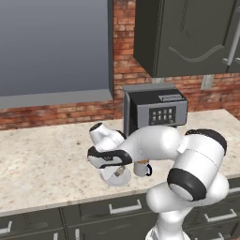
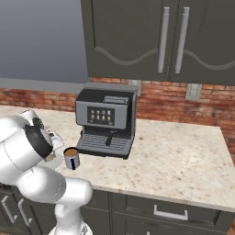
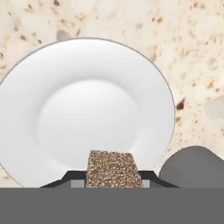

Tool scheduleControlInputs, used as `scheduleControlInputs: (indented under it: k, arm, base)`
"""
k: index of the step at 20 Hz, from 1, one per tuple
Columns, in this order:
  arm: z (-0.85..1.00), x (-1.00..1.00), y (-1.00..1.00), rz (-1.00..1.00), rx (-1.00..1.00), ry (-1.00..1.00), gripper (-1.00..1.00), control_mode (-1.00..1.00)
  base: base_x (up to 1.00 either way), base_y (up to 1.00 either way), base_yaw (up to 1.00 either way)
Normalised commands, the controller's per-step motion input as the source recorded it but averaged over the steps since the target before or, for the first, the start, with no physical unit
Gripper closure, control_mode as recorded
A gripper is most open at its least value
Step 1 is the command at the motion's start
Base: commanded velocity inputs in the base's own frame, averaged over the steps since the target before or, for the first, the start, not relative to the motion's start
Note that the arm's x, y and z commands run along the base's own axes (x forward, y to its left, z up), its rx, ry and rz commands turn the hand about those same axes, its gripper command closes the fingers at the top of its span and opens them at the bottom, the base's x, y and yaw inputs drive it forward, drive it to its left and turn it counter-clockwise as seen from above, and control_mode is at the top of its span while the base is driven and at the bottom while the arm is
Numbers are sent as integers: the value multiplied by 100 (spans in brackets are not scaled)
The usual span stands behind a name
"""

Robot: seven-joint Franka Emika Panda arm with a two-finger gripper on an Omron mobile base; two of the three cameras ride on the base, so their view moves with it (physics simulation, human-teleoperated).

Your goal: Take a sugar cube from the saucer and place it inside the coffee. Then, grab milk from the fridge and place it next to the coffee on the counter to sweeten the coffee.

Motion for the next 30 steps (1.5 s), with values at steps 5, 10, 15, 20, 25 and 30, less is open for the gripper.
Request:
scheduleControlInputs:
  k: [5, 10, 15, 20, 25, 30]
  arm:
    - [58, -13, -24, 0, 0, -16, 100, -100]
    - [33, -12, -25, 0, 0, -23, 100, -100]
    - [22, -10, -29, 0, 0, -24, 100, -100]
    - [35, 0, -34, -3, 0, -16, 100, -100]
    - [10, 0, -37, -4, 0, -7, 100, -100]
    - [0, 2, -22, -2, 0, 0, 100, -100]
  base:
    - [0, 0, 0]
    - [0, 0, 0]
    - [0, 0, 0]
    - [0, 0, 0]
    - [0, 0, 0]
    - [0, 0, 0]
